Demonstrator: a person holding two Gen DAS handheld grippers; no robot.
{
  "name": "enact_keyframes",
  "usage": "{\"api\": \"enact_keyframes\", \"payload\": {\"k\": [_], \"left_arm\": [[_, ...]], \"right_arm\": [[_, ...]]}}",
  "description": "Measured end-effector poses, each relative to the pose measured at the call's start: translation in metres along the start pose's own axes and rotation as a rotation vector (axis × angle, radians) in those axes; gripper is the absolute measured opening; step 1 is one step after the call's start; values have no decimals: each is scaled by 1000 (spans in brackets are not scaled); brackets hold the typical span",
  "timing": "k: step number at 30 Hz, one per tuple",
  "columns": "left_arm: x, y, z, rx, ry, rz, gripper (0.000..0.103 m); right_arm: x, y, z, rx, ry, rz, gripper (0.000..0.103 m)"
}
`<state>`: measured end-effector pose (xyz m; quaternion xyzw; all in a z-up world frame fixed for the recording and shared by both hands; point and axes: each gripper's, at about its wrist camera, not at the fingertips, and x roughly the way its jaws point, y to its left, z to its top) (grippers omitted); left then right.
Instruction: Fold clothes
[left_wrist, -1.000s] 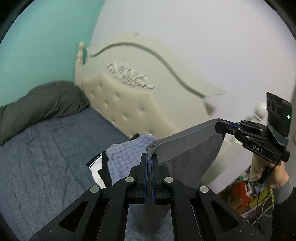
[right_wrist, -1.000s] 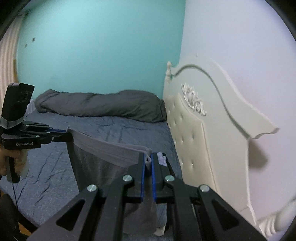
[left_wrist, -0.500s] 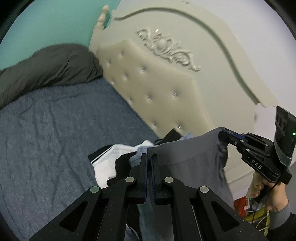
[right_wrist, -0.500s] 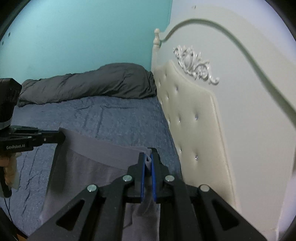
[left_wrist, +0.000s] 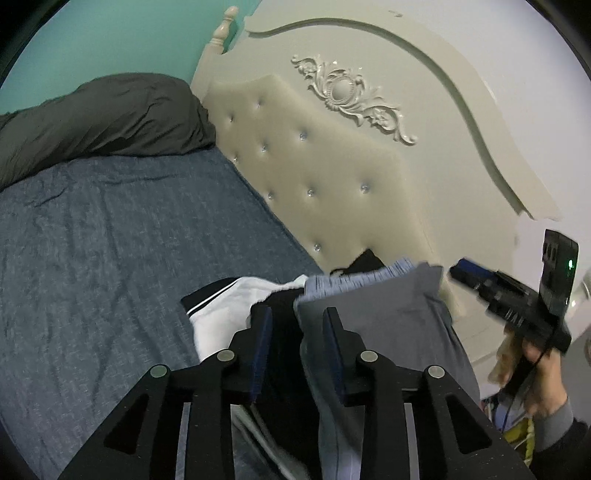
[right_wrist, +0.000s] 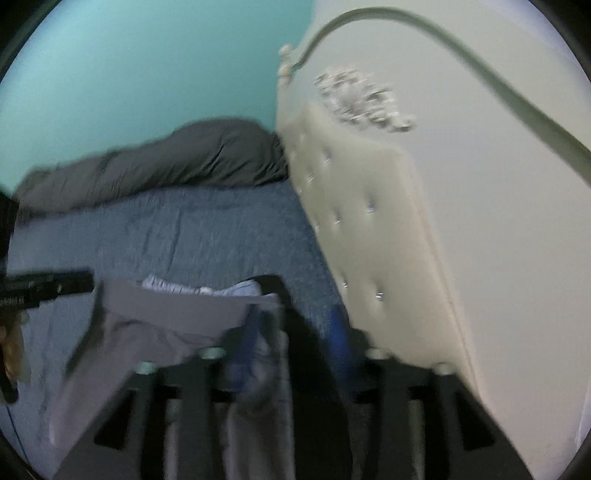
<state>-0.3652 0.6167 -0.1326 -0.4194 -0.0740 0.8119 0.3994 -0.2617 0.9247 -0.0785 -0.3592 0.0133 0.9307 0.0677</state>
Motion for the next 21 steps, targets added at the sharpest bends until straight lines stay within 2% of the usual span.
{"api": "enact_keyframes", "payload": {"k": [2, 4, 6, 10, 14, 18, 21], "left_arm": [[-15, -6, -16, 26, 11, -24, 31], [-29, -13, -37, 46, 27, -44, 31], [-41, -19, -57, 52, 44, -63, 31], [-52, -35, -95, 43, 71, -107, 34], [-58, -50, -126, 47, 86, -120, 47], [-56, -58, -146, 48, 106, -109, 47], [-56, -65, -156, 60, 107, -114, 47]], "right_arm": [[-22, -9, -9, 52, -39, 40, 47], [-47, -12, -26, 92, -65, 121, 47], [-63, -11, -43, 102, -66, 153, 47], [-82, -14, -85, 145, -12, 205, 47], [-83, -16, -115, 168, 45, 183, 47], [-88, -20, -134, 218, 65, 185, 47], [-92, -15, -139, 209, 72, 182, 47]]}}
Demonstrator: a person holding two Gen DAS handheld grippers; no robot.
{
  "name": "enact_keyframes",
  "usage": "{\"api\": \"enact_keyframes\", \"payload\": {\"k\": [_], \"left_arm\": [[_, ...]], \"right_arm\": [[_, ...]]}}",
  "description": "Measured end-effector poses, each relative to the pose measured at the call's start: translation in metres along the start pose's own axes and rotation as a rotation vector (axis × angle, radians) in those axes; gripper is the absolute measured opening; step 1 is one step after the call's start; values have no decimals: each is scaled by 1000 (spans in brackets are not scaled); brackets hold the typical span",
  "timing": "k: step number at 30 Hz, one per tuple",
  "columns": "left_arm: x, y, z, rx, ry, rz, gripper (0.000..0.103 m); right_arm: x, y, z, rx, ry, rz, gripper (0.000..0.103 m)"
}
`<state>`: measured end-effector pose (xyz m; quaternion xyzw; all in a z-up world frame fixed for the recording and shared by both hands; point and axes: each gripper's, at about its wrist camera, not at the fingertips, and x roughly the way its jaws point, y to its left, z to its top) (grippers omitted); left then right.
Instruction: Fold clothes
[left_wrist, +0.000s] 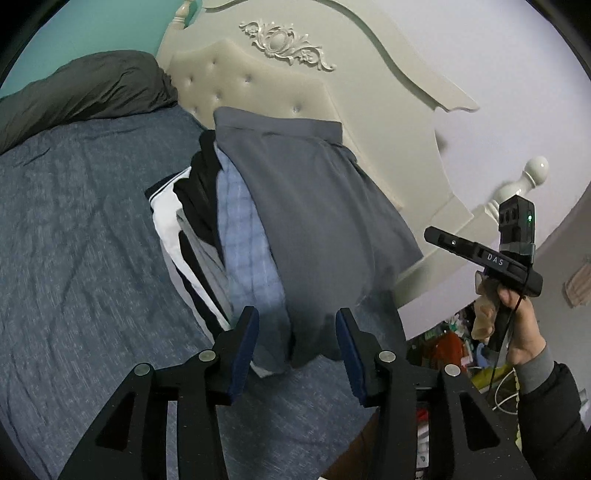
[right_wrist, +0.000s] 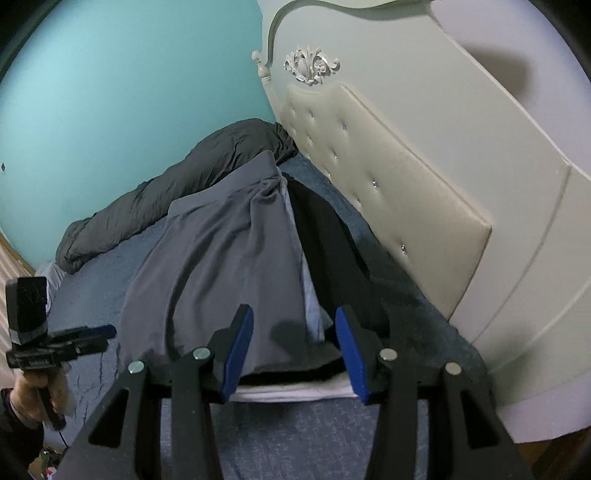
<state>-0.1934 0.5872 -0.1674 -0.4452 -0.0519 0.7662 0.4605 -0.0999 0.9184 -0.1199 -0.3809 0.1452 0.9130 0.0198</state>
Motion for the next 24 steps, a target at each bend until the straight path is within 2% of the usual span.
{"api": "enact_keyframes", "payload": {"k": [6, 7, 8, 9, 11, 13, 16, 24], "left_arm": [[10, -9, -5, 30, 11, 15, 46], [12, -9, -5, 30, 16, 19, 46], [15, -9, -5, 31, 21, 23, 46], [17, -9, -5, 34, 27, 24, 41], [21, -10, -5, 52, 39, 33, 12], [22, -10, -5, 62, 45, 30, 3], [15, -10, -7, 77, 31, 22, 3], [-8, 1, -8, 43, -15, 15, 2]], "right_arm": [[1, 6, -10, -20, 25, -24, 47], [4, 6, -11, -23, 32, -32, 45], [6, 6, -12, -27, 39, -41, 36], [5, 4, -13, -25, 36, -41, 31], [3, 2, -14, -19, 29, -39, 16], [0, -1, -15, -12, 22, -38, 7], [-3, -5, -17, -3, 11, -35, 2], [-8, -16, -21, 25, -10, -41, 1]]}}
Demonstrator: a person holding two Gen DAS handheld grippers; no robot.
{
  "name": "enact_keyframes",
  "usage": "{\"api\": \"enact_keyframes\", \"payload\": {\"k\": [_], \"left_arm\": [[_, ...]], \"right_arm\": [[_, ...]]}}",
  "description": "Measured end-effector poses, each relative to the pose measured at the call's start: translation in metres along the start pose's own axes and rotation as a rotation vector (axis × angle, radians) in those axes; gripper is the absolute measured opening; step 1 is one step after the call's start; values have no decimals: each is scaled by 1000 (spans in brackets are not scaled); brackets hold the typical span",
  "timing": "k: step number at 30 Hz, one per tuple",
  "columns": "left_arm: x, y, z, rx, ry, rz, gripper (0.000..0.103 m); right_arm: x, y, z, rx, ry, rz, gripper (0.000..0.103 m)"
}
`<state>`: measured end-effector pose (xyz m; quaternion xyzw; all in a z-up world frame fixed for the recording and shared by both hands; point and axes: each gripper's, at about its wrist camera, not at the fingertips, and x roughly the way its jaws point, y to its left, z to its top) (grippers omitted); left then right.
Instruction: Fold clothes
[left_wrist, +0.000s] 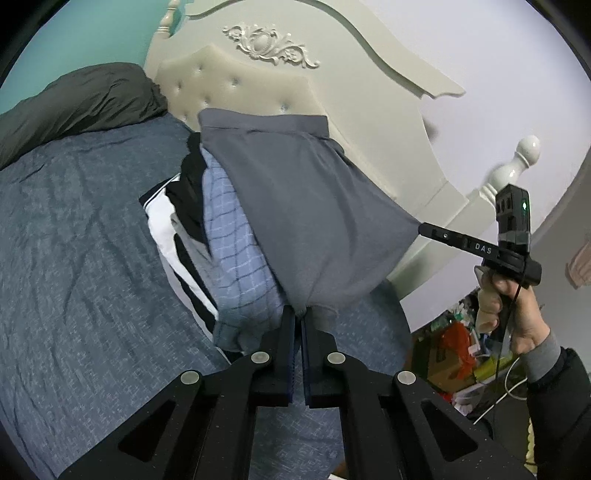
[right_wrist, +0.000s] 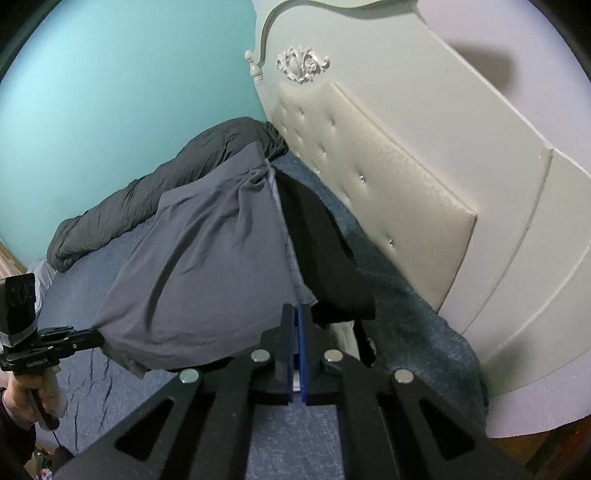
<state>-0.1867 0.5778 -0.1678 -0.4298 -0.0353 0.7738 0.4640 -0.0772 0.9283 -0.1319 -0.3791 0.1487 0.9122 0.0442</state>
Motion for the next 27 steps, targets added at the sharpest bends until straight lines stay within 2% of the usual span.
{"api": "enact_keyframes", "payload": {"k": [7, 16, 22, 27], "left_arm": [[6, 15, -6, -62, 32, 15, 2], [8, 13, -6, -35, 38, 47, 2], [12, 12, -6, -21, 43, 64, 3], [13, 16, -5, -46, 46, 63, 5]], "right_arm": [[3, -10, -1, 31, 5, -22, 1], [11, -21, -7, 91, 32, -39, 1], [18, -15, -9, 68, 49, -48, 1], [16, -16, -6, 75, 15, 7, 2]]}}
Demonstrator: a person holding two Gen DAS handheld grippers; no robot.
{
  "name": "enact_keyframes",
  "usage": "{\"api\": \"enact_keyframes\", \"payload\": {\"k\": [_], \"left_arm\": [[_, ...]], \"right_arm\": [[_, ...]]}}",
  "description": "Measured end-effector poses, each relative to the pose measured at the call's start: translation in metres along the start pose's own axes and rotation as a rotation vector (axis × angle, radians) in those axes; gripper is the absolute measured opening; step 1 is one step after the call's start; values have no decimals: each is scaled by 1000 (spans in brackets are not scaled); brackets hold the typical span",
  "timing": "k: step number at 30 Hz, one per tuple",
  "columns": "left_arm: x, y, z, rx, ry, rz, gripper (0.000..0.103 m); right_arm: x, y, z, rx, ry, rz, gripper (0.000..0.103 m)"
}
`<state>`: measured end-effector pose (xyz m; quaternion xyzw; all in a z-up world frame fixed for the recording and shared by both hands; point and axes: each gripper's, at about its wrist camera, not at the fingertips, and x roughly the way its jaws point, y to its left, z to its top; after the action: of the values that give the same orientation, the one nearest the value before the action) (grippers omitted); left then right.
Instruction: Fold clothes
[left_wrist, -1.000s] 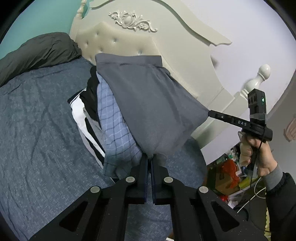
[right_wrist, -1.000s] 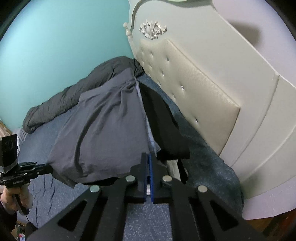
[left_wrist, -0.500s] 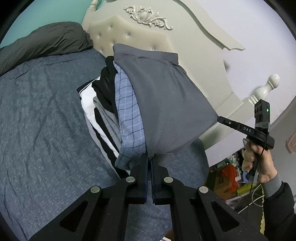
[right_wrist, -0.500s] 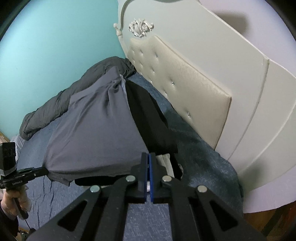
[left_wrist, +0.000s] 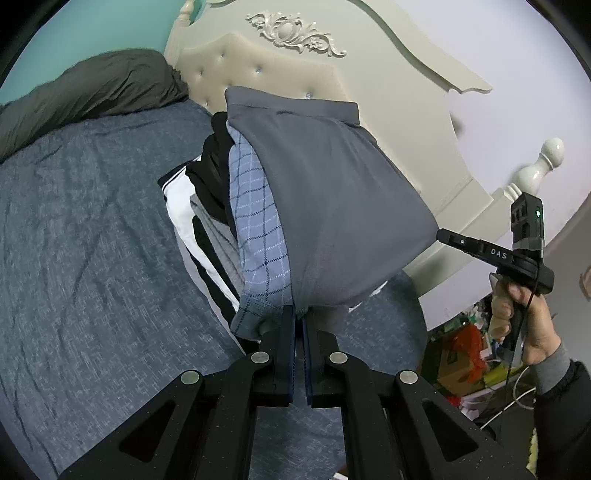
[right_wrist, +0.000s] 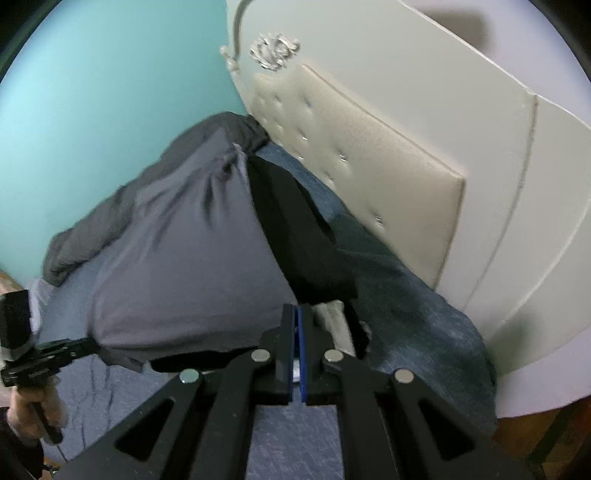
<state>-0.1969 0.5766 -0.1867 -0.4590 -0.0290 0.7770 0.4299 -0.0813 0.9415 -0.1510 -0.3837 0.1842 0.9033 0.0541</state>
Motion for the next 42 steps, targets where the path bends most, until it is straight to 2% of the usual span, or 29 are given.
{"api": "enact_keyframes", "payload": {"k": [3, 6, 8, 11, 14, 18, 22, 29, 36, 40, 42], "left_arm": [[-9, 4, 4, 10, -23, 13, 6], [-24, 11, 13, 8, -62, 23, 16], [-31, 17, 25, 1, -95, 23, 17], [-31, 20, 45, -18, -128, 6, 17], [-25, 17, 67, 0, -148, 0, 17], [-9, 13, 97, 59, -154, 36, 17], [9, 15, 125, 92, -147, 57, 17], [47, 29, 169, 116, -137, 95, 17], [78, 54, 178, 116, -88, 162, 17], [80, 60, 174, 110, -90, 157, 17], [78, 61, 174, 110, -93, 159, 17]], "right_arm": [[-7, 1, 5, -12, -28, -23, 7], [-21, -1, 15, -1, -96, -23, 11], [-29, 1, 27, 7, -145, -10, 15], [-25, 17, 46, -26, -154, 28, 15], [-7, 46, 65, -104, -116, 50, 15], [20, 77, 93, -181, -69, 49, 15], [54, 98, 124, -239, -7, 1, 15], [106, 93, 160, -249, 57, -77, 15], [144, 82, 172, -234, 108, -123, 15], [161, 80, 172, -228, 136, -125, 15], [155, 78, 170, -219, 123, -116, 15]]}}
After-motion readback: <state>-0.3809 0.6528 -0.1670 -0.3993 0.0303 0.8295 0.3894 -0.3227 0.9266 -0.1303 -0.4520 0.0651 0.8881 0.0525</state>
